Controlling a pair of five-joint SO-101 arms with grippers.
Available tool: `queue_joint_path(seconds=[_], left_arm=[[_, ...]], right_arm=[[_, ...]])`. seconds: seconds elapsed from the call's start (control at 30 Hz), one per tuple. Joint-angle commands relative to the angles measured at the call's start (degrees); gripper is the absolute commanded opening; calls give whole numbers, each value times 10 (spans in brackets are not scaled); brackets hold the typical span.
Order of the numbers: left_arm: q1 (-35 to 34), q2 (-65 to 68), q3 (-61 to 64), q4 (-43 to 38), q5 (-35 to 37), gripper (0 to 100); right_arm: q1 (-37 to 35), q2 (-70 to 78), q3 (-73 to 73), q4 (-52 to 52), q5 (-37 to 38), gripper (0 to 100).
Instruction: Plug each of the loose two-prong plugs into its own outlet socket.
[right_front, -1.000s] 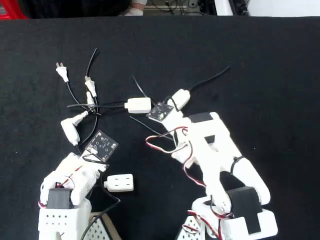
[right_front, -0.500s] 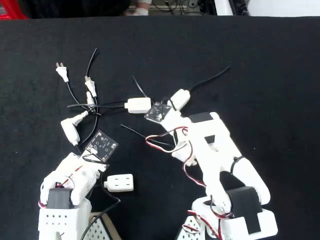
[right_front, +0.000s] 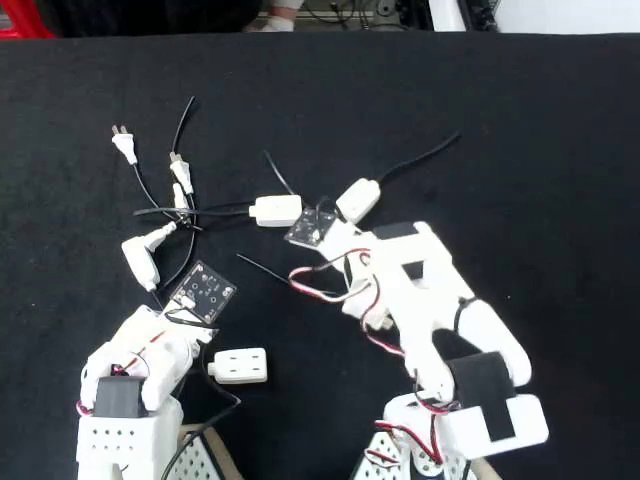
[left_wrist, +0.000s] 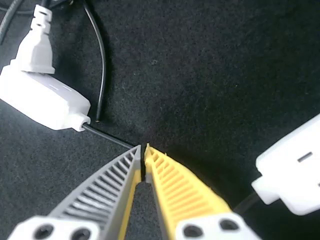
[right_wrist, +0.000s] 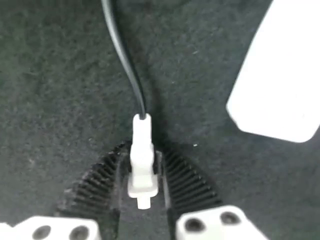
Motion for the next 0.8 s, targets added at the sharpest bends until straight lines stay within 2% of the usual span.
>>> queue_joint_path(seconds=[0.0, 0.17, 0.37, 0.53, 0.67, 0.77], left_arm=[[-8, -4, 7, 9, -5, 29], [-8, -4, 7, 9, -5, 29], [-8, -4, 0, 5, -2, 29], [-8, -4, -34, 4, 8, 29], [-7, -4, -102, -31, 112, 30], [-1, -4, -148, -82, 200, 30]], right_arm=[[22, -13, -46, 12, 2, 11], [19, -95, -80, 106, 4, 11], [18, -312, -62, 174, -2, 11], [-7, -554, -30, 181, -150, 11], [-61, -680, 0, 178, -231, 11], [-124, -701, 26, 149, -324, 11]])
